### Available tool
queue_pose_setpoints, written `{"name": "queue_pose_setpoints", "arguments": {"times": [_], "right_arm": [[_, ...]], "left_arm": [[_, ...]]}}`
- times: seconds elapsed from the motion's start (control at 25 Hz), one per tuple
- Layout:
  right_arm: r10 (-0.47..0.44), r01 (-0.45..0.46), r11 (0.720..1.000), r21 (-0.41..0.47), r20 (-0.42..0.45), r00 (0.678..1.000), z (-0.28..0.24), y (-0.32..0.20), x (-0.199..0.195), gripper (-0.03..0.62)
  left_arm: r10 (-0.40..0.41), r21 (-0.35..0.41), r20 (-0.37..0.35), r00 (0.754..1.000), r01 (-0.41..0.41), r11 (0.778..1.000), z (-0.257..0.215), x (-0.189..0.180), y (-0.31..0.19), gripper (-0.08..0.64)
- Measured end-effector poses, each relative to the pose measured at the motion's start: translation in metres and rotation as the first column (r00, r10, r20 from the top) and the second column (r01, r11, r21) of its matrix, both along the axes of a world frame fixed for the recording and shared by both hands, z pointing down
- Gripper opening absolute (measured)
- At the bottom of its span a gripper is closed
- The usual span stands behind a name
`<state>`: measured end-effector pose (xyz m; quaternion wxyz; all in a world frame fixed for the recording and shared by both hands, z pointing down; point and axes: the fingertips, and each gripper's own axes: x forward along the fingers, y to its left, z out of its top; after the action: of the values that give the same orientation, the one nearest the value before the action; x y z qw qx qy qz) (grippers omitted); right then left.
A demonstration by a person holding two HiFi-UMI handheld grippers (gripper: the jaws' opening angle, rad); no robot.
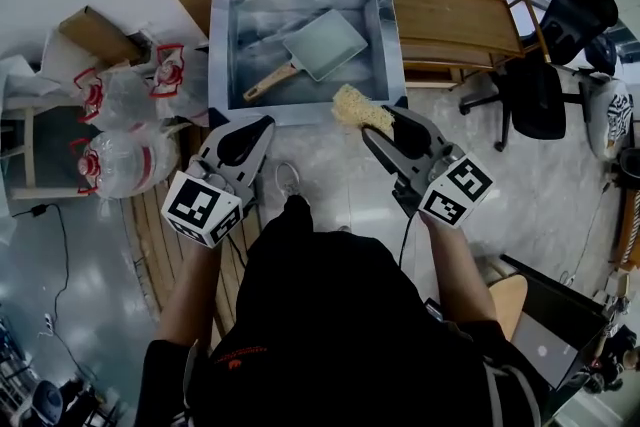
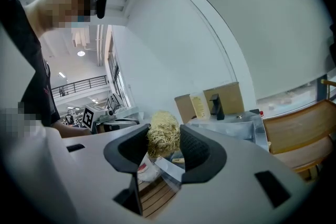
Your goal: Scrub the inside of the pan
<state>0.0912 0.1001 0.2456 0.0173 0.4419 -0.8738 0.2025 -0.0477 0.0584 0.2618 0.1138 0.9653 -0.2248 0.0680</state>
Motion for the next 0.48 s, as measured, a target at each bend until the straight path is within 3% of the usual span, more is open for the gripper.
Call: {"name": "queue_pose_setpoints", "arguments": {"times": [0.48], "right_arm": [[0.027,-0.028,0.999,-0.029,-0.029,0.999,0.008,-0.078,-0.021,0.179]], "left_arm": [[0.057,-0.011,-0.019,0.998,-0.057,0.998,0.006,-0.015,-0.078,0.018]]}}
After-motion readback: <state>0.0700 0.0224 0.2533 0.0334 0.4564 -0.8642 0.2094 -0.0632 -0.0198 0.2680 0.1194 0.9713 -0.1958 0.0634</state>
